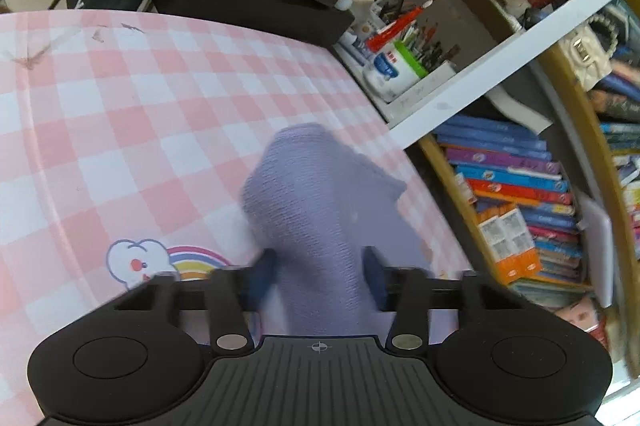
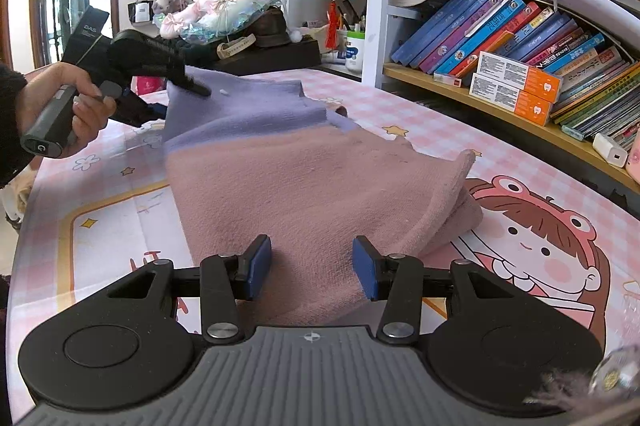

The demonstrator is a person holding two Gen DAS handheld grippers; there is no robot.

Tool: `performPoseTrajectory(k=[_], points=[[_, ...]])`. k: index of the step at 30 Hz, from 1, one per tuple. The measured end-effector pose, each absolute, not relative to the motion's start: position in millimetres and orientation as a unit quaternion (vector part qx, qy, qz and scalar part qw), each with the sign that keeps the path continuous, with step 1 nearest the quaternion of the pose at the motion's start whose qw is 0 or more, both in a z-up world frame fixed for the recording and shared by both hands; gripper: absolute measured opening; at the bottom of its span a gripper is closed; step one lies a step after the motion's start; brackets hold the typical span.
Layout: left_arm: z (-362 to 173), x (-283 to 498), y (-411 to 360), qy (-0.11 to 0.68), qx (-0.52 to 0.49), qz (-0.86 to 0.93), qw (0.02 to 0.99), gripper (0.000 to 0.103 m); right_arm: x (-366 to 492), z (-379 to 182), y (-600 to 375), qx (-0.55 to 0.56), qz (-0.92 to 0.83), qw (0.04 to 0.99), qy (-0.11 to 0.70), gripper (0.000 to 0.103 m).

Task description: Fold clothes

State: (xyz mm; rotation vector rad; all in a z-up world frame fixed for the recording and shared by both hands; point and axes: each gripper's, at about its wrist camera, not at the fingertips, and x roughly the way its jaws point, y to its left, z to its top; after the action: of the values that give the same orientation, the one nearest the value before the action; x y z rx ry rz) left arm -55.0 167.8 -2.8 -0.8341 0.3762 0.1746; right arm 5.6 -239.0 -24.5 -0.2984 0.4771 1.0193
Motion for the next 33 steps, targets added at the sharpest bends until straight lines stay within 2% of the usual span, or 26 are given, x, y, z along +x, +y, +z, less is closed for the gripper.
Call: performPoseTrajectory(k=[2,4,11,13,17,19,24,26,29,30,31,33], points=[[1,-56,164,0.169,-0.391,0.069,0.902,0.012,5,-25,-239,-0.141,0.482,0.835,0.225,0.043],[2,-56,163,0.166,-0.386,0.063,0.905,0.015,5,-25,-239,-0.141,0.482,0.835,0.226,0.044],[-23,-53,192,0.229,-0.416,0.111,0.873,0.015,7,-25,-240,-0.139,0.483,0.834,0.226,0.044],[-29,-52,198,0.241,-0.423,0.120,0.865,0.026,8,-25,-241,-0.135,0.484,0.835,0.227,0.044],[-33,-48,201,0.220,-0.447,0.117,0.859,0.040,13,-22,-248,-0.109,0.481,0.840,0.227,0.045],[-33,-50,200,0.212,-0.456,0.111,0.857,0.054,18,-19,-254,-0.089,0.473,0.847,0.226,0.045],[-31,-48,196,0.205,-0.457,0.109,0.859,0.062,34,-16,-267,-0.048,0.426,0.873,0.234,0.045],[-31,-47,195,0.202,-0.453,0.112,0.861,0.062,41,-20,-269,-0.040,0.410,0.876,0.251,0.044],[-31,-47,194,0.196,-0.449,0.120,0.863,0.054,46,-25,-268,-0.040,0.403,0.873,0.272,0.041],[-32,-48,194,0.196,-0.448,0.126,0.863,0.045,47,-27,-267,-0.040,0.402,0.872,0.277,0.039],[-34,-48,195,0.198,-0.448,0.133,0.861,0.030,47,-27,-268,-0.038,0.404,0.870,0.279,0.037],[-37,-49,199,0.198,-0.453,0.142,0.858,0.023,47,-28,-269,-0.029,0.412,0.864,0.287,0.027]])
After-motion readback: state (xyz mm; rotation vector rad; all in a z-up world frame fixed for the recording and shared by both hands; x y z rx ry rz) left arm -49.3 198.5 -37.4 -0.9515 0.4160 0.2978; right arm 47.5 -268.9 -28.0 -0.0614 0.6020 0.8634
